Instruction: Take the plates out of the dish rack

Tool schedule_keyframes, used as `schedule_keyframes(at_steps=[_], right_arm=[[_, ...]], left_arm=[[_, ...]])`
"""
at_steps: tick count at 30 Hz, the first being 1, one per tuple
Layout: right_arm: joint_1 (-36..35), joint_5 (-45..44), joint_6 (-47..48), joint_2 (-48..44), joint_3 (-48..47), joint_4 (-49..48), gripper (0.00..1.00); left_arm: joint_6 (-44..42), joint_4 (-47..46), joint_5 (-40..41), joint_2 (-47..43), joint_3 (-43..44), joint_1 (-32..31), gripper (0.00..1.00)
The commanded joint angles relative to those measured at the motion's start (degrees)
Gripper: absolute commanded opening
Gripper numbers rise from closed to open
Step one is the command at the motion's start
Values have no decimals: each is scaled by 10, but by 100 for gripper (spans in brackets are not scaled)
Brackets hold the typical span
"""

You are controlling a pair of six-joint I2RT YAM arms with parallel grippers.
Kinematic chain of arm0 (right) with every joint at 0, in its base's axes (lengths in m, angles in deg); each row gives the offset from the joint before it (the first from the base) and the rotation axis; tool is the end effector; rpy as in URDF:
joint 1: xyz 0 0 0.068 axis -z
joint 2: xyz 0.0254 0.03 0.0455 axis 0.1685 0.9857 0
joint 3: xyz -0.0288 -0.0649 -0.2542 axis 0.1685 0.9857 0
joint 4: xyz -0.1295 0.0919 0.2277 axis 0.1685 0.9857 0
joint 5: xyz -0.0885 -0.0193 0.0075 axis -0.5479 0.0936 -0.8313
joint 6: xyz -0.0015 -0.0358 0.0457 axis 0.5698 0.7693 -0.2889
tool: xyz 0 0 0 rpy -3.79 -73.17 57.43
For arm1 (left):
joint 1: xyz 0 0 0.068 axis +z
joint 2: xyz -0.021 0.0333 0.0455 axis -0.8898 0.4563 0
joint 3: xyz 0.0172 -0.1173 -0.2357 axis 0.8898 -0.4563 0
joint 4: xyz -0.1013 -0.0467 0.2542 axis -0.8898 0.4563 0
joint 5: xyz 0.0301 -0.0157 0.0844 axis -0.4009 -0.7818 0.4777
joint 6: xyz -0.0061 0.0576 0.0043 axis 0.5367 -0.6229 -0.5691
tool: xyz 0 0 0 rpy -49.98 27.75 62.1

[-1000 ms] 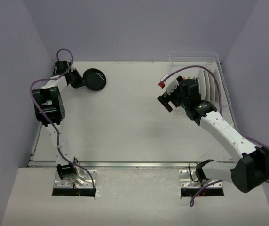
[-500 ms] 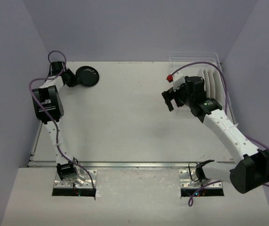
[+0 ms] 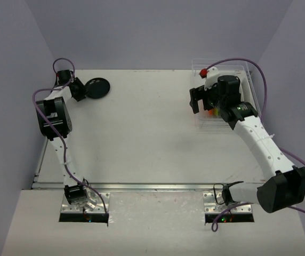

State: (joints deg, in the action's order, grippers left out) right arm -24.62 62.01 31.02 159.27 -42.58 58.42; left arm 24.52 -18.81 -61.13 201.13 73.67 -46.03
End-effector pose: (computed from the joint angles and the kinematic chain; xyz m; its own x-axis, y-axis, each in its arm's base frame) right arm 0.3040 0.0833 0.3272 -0.4659 -0.1266 -0.8757 -0.3072 0.9513 0.0259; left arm 0.5081 0.1449 0.1294 -0.5672 -0.6129 -0.5501 -0.4416 0.7901 -0.4251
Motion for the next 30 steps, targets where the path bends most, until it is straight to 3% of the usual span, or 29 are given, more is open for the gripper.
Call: schedule_keyframes(at_steps=[1, 5, 10, 18, 22, 30], right_arm=[[9, -29, -7, 13, -39, -4, 99], [13, -76, 30, 41, -60, -4, 96], [36, -120, 50, 98, -93, 11, 77], [53, -80, -23, 166, -135, 22, 51], [66, -67, -44, 211, -157, 27, 47], [87, -65, -72, 258, -174, 25, 45]], left_arm=[[-22, 3, 9, -20, 11, 9, 38], [-46, 6, 13, -71, -4, 8, 39], [-125, -17, 35, -223, -95, -21, 54], [-215, -57, 99, -474, -270, -116, 63], [-227, -49, 97, -549, -304, -150, 76], [-200, -13, 68, -582, -314, -162, 79]])
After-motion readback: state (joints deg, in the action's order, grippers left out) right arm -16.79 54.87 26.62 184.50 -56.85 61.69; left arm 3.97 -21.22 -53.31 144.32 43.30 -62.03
